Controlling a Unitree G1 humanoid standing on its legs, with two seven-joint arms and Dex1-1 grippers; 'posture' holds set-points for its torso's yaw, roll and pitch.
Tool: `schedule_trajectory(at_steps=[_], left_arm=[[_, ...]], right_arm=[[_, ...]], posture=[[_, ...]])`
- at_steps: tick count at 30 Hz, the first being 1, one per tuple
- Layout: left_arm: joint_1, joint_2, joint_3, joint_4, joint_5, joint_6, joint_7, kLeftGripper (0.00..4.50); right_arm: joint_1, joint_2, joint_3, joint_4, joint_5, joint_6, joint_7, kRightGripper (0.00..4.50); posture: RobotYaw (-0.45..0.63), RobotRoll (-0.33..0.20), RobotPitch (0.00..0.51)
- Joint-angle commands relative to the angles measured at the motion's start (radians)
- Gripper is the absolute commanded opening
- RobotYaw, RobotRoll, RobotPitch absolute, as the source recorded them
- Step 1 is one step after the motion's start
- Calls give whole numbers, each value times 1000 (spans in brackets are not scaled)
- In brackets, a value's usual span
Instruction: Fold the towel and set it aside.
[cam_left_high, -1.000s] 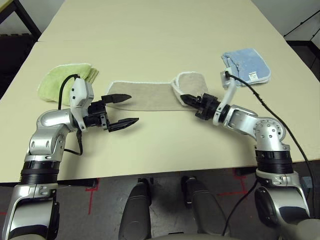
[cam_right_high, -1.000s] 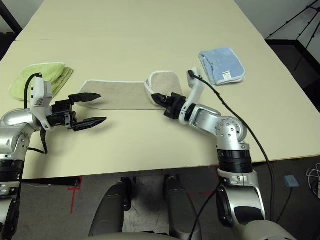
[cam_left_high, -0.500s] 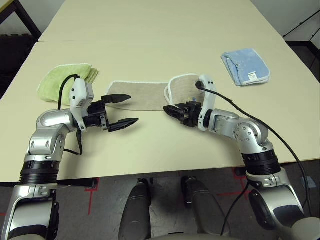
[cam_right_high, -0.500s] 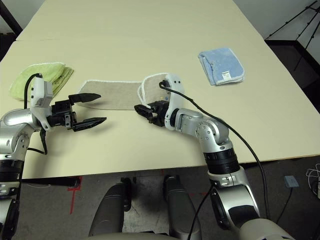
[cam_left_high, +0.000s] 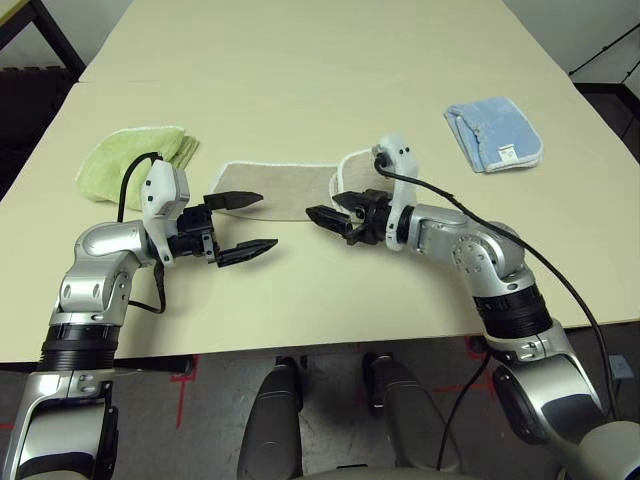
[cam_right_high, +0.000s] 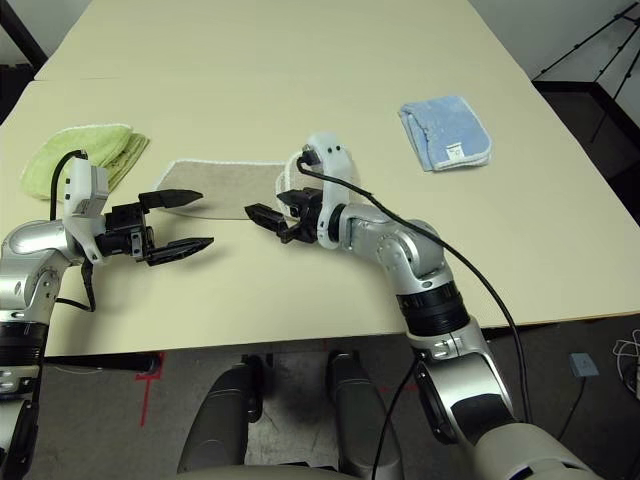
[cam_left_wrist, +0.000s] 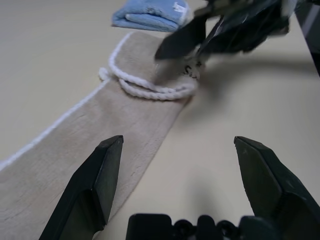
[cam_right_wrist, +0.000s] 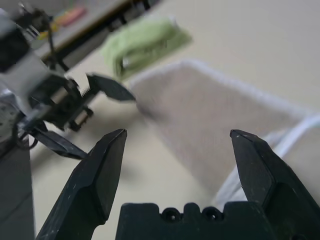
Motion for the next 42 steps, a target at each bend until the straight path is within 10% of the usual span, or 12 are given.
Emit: schedule_trajectory(at_steps=[1, 8, 18, 31, 42], left_arm=[[6, -19, 17, -4, -6, 40, 61, 4500], [22, -30, 83, -72, -8, 177, 283, 4500], [-19, 40, 111, -98, -20, 414, 408, 4500], [-79, 237, 88, -84, -141, 956, 333, 4500], [-169, 62, 326, 3, -196, 1346, 578, 4500]], right_arm=[[15, -72, -12, 113, -92, -262, 179, 4486], [-83, -175, -24, 605, -213, -774, 573, 4486], [-166, -261, -92, 995, -253, -1048, 866, 4486], [-125, -259, -138, 923, -257, -1058, 866, 4486], [-53, -233, -134, 760, -235, -990, 831, 4486]], posture=[[-14, 0, 183], [22, 0, 192], [48, 0, 191], [39, 0, 197], [44, 0, 201]])
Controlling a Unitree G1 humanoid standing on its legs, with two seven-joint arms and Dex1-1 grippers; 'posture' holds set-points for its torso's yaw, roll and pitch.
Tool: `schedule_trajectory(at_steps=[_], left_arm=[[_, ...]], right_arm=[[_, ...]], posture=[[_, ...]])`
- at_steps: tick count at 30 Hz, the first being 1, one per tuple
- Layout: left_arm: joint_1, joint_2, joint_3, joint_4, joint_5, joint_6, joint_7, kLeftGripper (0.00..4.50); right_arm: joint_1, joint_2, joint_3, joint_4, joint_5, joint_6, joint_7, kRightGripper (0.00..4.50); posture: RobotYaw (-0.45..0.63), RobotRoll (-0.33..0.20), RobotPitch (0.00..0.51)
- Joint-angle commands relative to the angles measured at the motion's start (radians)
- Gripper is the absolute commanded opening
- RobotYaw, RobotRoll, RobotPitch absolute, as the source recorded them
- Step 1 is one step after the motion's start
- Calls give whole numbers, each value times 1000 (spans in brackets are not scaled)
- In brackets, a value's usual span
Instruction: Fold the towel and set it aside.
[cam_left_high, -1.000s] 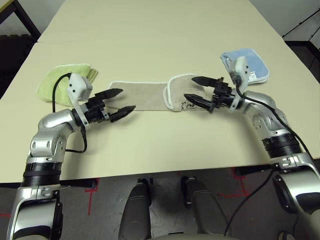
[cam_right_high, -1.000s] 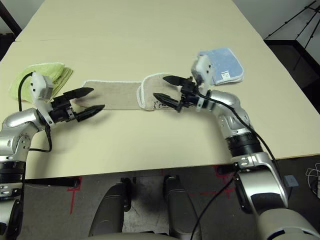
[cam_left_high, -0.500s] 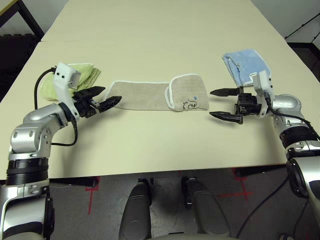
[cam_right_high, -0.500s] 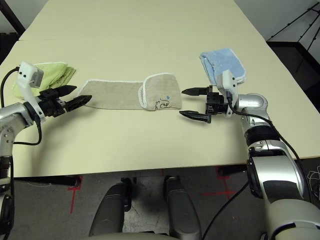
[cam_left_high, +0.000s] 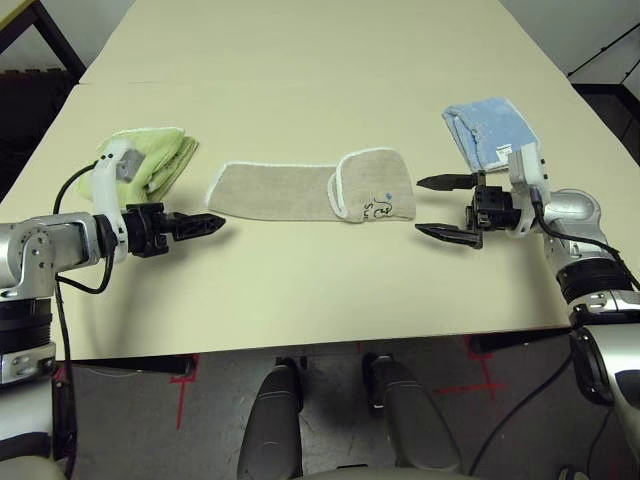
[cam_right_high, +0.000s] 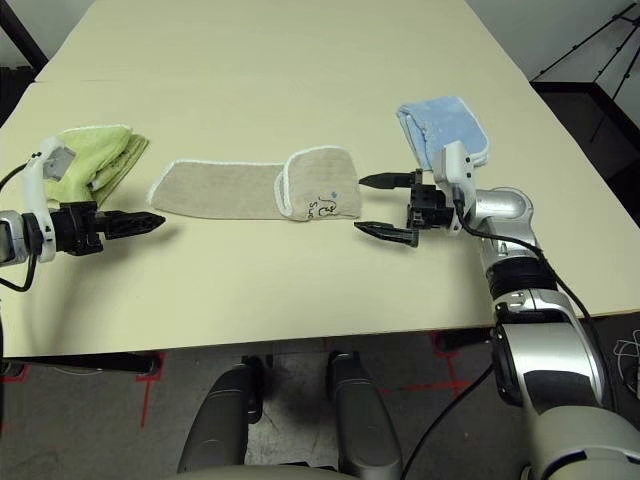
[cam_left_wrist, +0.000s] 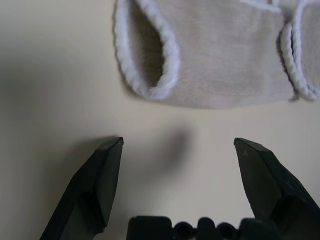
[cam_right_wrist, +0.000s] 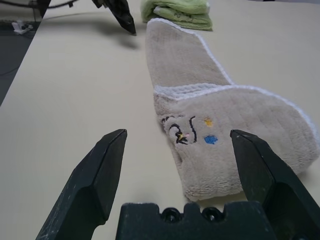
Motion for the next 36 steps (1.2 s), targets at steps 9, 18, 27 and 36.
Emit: schedule_trajectory(at_steps=[9, 18, 27, 36], left_arm=[[-137, -192, 209, 102, 13, 31, 235, 4500], [-148, -224, 238, 125, 14, 9, 334, 4500], [-151, -219, 250, 143, -6, 30, 350, 3191], [-155, -225, 251, 153, -14, 45, 350, 25]], right_arm=[[40, -14, -14, -69, 5, 53, -25, 4486], [41, -13, -10, -88, 4, 63, -35, 4486], [32, -14, -10, -79, -1, 57, -43, 4500], [35, -16, -10, -83, -2, 55, -50, 4500]], posture=[[36, 0, 203], [33, 0, 202], [36, 0, 201], [33, 0, 202]])
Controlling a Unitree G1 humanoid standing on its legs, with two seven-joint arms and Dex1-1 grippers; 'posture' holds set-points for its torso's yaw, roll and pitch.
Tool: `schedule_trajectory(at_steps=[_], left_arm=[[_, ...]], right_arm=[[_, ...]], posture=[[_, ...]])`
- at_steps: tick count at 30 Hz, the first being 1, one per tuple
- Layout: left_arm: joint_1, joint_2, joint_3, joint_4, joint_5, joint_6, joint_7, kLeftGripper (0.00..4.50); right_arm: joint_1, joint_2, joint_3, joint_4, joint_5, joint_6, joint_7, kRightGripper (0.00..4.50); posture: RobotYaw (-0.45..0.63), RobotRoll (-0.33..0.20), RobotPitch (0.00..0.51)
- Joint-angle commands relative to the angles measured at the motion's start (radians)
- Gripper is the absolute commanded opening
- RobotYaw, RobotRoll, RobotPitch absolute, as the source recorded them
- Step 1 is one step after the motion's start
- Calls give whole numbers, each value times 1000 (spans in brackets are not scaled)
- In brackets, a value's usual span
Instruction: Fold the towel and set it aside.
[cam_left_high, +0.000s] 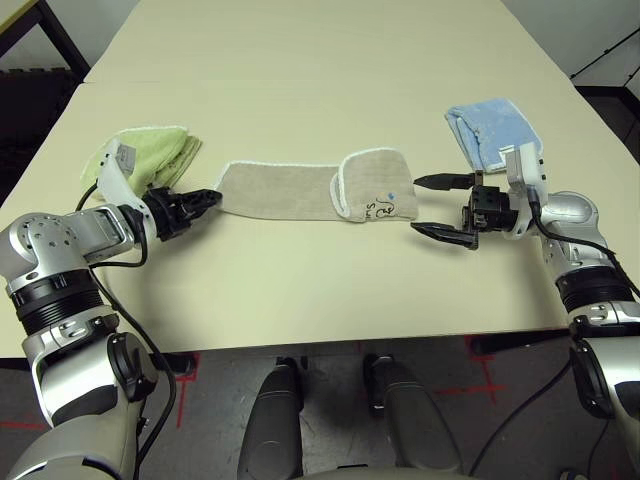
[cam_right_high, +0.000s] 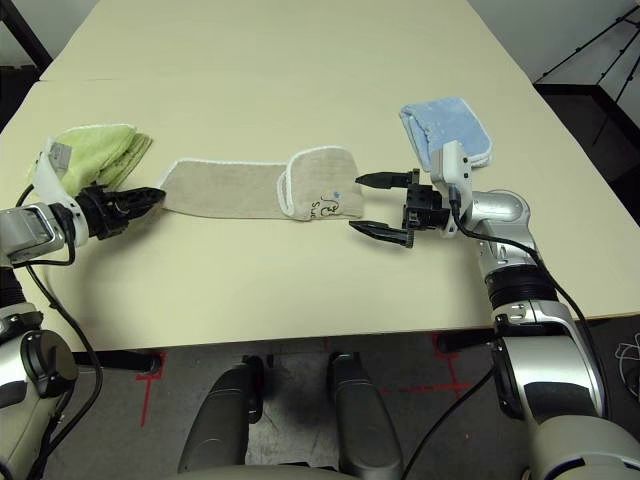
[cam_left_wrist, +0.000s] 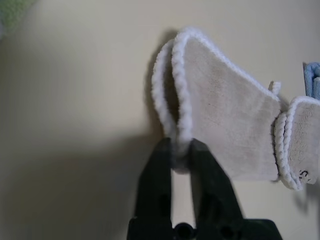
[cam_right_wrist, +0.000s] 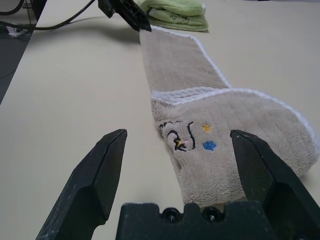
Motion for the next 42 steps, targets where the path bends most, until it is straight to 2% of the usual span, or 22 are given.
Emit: schedule_trajectory(at_steps=[1, 8, 16, 22, 29, 37, 42], left_arm=[[0, -8, 8, 22, -4, 14, 4, 25], [5, 3, 7, 26, 4, 6, 10, 25], [78, 101, -26, -28, 6, -3, -29, 25], [130, 136, 55, -96, -16, 10, -33, 25], [179, 133, 118, -161, -20, 25, -25, 25], [103, 118, 88, -193, -47, 36, -41, 25], [-50, 55, 50, -248, -90, 91, -30, 25]], right_arm=[[9, -11, -10, -11, -5, -2, -2, 4500], [10, -13, -11, -7, -8, -9, -6, 4500], [5, -9, -12, 10, -10, -15, -13, 4500], [3, -4, -8, 19, -12, -18, -11, 4500], [-19, 0, -4, 60, -21, -32, -11, 4500], [-7, -17, -2, 68, -27, 13, 1, 4500], [13, -25, -13, 45, -12, 67, -3, 4500]], posture=[[30, 0, 202], [34, 0, 199], [60, 0, 190], [76, 0, 186], [93, 0, 181], [91, 0, 180], [82, 0, 184]])
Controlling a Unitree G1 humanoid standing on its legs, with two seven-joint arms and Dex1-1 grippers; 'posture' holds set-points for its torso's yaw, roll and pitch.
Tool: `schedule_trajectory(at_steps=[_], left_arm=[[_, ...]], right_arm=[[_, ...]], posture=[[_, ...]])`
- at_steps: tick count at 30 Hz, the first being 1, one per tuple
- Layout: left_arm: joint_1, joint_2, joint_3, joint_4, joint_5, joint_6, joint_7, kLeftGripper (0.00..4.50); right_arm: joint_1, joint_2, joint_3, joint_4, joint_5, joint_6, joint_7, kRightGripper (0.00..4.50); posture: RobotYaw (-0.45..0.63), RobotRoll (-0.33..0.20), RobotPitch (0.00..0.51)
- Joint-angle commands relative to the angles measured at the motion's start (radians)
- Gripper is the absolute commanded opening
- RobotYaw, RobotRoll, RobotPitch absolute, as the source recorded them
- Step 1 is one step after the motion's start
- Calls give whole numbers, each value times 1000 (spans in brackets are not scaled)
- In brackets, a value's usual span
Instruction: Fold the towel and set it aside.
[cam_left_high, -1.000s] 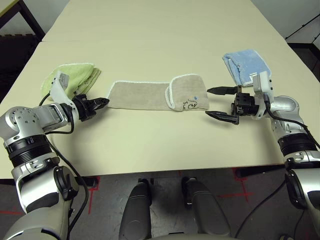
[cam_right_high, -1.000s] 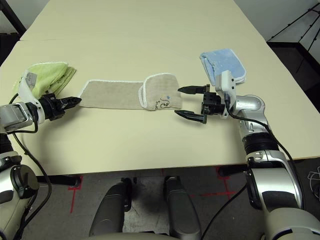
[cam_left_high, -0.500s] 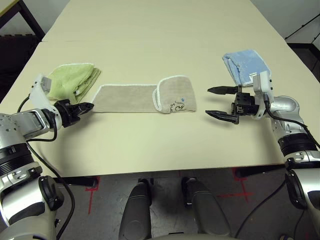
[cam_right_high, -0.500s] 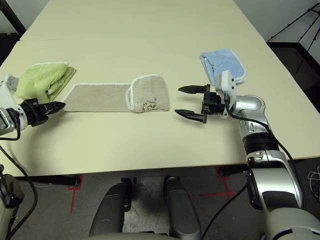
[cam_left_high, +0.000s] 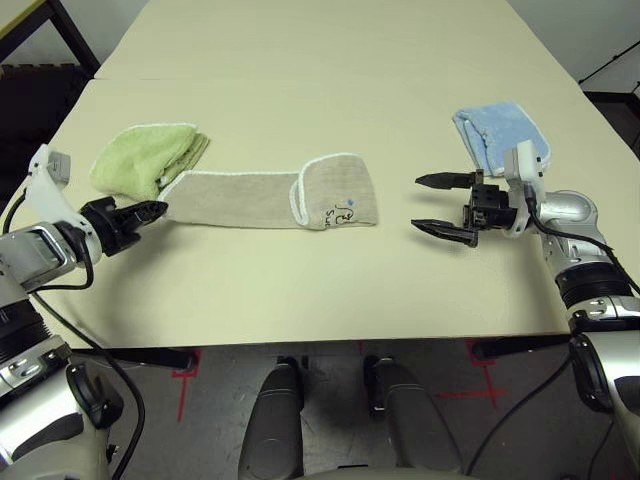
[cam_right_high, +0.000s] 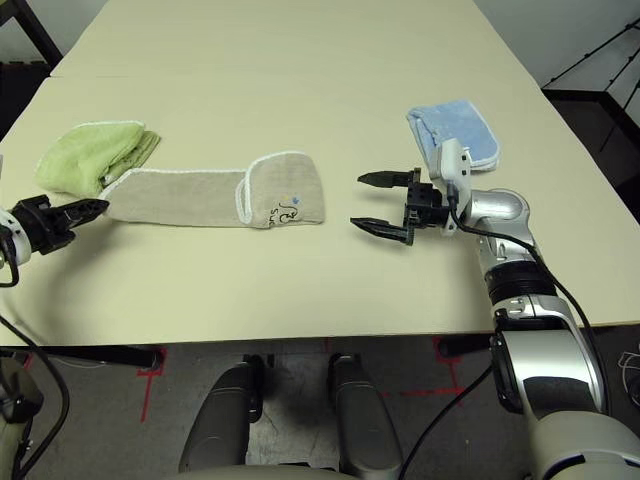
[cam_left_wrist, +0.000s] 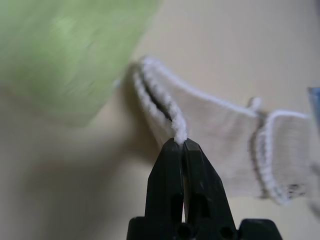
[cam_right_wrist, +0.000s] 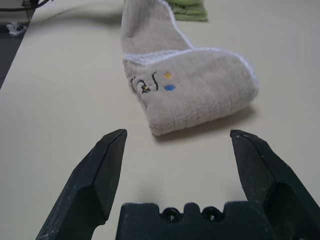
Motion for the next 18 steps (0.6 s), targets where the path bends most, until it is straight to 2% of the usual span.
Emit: schedule_trajectory(at_steps=[1, 5, 13, 18], left_arm=[[-94, -45, -30, -48, -41, 53, 4, 25], [-215, -136, -84, -92, -106, 110, 3, 25], [-230, -203, -211, -135, -255, 110, 7, 25], [-269, -265, -239, -135, -315, 110, 52, 25]], right_arm=[[28, -14, -13, -23, 8, 45, 8, 4500], [48, -33, -28, -44, 18, 64, 10, 4500], [78, -53, -52, -97, 31, 117, -11, 4500], [93, -52, -54, -116, 29, 120, -22, 4500]], posture=[[81, 0, 184], [75, 0, 185], [55, 0, 188], [56, 0, 190]])
